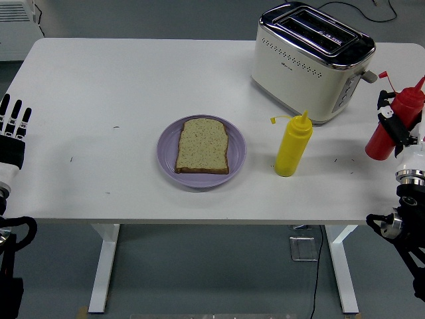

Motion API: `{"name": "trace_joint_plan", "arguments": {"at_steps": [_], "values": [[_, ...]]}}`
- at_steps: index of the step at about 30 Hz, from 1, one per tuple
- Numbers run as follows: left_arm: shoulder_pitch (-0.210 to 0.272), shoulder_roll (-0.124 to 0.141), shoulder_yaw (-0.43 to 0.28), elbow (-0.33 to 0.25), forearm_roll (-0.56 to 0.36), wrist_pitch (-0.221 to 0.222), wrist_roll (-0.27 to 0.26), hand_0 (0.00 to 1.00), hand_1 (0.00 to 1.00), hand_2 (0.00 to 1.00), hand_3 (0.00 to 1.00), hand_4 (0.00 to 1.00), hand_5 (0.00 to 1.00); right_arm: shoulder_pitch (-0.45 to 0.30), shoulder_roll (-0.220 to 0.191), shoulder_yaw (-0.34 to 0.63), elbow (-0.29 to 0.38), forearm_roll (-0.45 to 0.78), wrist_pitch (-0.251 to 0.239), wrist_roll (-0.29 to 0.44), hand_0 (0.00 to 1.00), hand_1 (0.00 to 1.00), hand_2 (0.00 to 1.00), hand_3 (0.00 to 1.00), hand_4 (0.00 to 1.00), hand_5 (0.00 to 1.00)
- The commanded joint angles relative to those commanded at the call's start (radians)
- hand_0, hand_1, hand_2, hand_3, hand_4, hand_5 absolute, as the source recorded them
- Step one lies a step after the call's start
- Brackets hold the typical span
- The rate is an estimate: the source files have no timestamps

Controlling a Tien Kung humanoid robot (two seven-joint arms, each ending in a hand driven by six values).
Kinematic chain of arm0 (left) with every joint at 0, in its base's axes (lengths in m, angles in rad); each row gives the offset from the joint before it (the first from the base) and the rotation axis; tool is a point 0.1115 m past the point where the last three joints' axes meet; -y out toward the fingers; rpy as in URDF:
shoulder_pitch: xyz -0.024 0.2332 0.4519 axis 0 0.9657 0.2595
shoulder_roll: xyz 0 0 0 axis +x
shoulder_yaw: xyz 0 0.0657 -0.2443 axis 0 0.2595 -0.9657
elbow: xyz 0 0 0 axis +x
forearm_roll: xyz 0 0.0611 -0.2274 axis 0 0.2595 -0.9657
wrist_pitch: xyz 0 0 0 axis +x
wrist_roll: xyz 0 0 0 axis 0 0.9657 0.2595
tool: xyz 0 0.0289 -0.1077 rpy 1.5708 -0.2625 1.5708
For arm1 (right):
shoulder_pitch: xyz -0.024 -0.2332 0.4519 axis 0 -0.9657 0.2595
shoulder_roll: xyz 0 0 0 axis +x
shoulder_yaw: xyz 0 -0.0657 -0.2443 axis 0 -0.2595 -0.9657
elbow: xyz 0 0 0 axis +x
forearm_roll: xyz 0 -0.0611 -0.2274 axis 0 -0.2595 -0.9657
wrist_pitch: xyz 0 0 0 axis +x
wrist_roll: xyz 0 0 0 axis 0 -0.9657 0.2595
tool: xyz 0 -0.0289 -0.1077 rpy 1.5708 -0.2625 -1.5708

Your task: Pick up the cup,pour liquid into bread,place the cup on the desk

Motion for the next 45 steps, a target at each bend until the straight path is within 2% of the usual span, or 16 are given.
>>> {"name": "trace_joint_plan", "arguments": {"at_steps": [4, 5, 10, 11, 16, 17, 22, 23, 24, 28, 29, 34, 35, 40, 41, 45], "values": [[-0.001, -0.001, -0.001, 0.000, 0.000, 0.000, 0.000, 0.788, 0.736, 0.735, 0.693, 0.544, 0.998, 0.022, 0.012, -0.049, -0.037, 0.020, -0.003, 0.011, 0.166, 0.136, 0.269, 0.375, 0.633, 0.147], [-0.001, -0.001, -0.002, 0.000, 0.000, 0.000, 0.000, 0.788, 0.736, 0.734, 0.693, 0.544, 0.998, 0.026, 0.013, -0.058, -0.045, 0.026, -0.006, 0.017, 0.238, 0.220, 0.335, 0.409, 0.632, 0.149], [-0.001, -0.001, -0.005, 0.000, 0.000, 0.000, 0.000, 0.788, 0.736, 0.734, 0.693, 0.544, 0.998, 0.036, 0.018, -0.087, -0.079, 0.059, -0.032, 0.048, 0.238, 0.220, 0.335, 0.409, 0.632, 0.149], [-0.001, -0.001, -0.005, 0.000, 0.000, 0.000, 0.000, 0.788, 0.736, 0.733, 0.693, 0.546, 0.998, 0.038, 0.019, -0.093, -0.086, 0.068, -0.035, 0.053, 0.369, 0.355, 0.425, 0.482, 0.634, 0.147], [-0.002, 0.000, -0.004, 0.000, -0.001, -0.001, 0.000, 0.788, 0.736, 0.733, 0.693, 0.546, 0.998, 0.042, 0.021, -0.114, -0.107, 0.093, -0.036, 0.059, 0.369, 0.355, 0.425, 0.482, 0.634, 0.147], [-0.002, 0.000, -0.004, 0.000, -0.001, -0.001, 0.000, 0.788, 0.736, 0.734, 0.693, 0.546, 0.998, 0.041, 0.021, -0.119, -0.110, 0.102, -0.036, 0.060, 0.471, 0.466, 0.481, 0.529, 0.642, 0.153], [-0.003, 0.000, -0.005, 0.000, -0.001, 0.000, 0.000, 0.788, 0.736, 0.734, 0.693, 0.546, 0.998, 0.034, 0.020, -0.127, -0.115, 0.122, -0.034, 0.060, 0.471, 0.466, 0.481, 0.529, 0.642, 0.153], [-0.003, 0.000, -0.005, 0.000, -0.001, 0.000, 0.000, 0.788, 0.735, 0.734, 0.693, 0.546, 0.998, 0.030, 0.019, -0.127, -0.113, 0.126, -0.034, 0.060, 0.589, 0.549, 0.548, 0.642, 0.674, 0.172], [-0.003, 0.000, -0.005, 0.000, -0.001, 0.000, 0.000, 0.788, 0.735, 0.734, 0.693, 0.546, 0.998, 0.028, 0.018, -0.127, -0.112, 0.128, -0.035, 0.060, 0.589, 0.549, 0.548, 0.642, 0.674, 0.172], [-0.003, 0.000, -0.006, 0.000, -0.001, -0.001, 0.000, 0.788, 0.735, 0.734, 0.693, 0.546, 0.998, 0.010, 0.011, -0.122, -0.092, 0.133, -0.042, 0.060, 0.589, 0.549, 0.548, 0.642, 0.674, 0.172], [-0.003, 0.000, -0.006, 0.000, -0.001, -0.001, 0.000, 0.788, 0.736, 0.734, 0.693, 0.546, 0.998, 0.008, 0.010, -0.121, -0.089, 0.132, -0.043, 0.060, 0.706, 0.636, 0.644, 0.793, 0.726, 0.195], [-0.005, 0.001, -0.006, 0.000, -0.002, -0.001, 0.000, 0.788, 0.736, 0.734, 0.693, 0.546, 0.998, -0.013, 0.000, -0.109, -0.063, 0.097, -0.043, 0.060, 0.706, 0.636, 0.644, 0.793, 0.726, 0.195], [-0.005, 0.001, -0.006, -0.001, -0.002, -0.001, 0.000, 0.788, 0.736, 0.733, 0.693, 0.546, 0.998, -0.015, 0.000, -0.108, -0.061, 0.096, -0.043, 0.060, 0.801, 0.735, 0.803, 0.946, 0.749, 0.193], [-0.006, 0.002, -0.007, 0.000, -0.002, 0.000, 0.001, 0.788, 0.736, 0.733, 0.693, 0.546, 0.998, -0.053, -0.009, -0.066, -0.013, 0.082, -0.034, 0.054, 0.801, 0.735, 0.803, 0.946, 0.749, 0.193], [-0.006, 0.002, -0.007, 0.000, -0.002, 0.001, 0.001, 0.788, 0.736, 0.734, 0.693, 0.546, 0.998, -0.067, -0.014, -0.055, 0.004, 0.073, -0.029, 0.049, 0.882, 0.827, 0.926, 0.993, 0.753, 0.200], [-0.007, 0.003, -0.006, -0.001, -0.001, 0.000, 0.001, 0.788, 0.736, 0.734, 0.693, 0.546, 0.998, -0.121, -0.028, -0.016, 0.070, 0.043, -0.014, 0.034, 0.882, 0.827, 0.926, 0.993, 0.753, 0.200]]}}
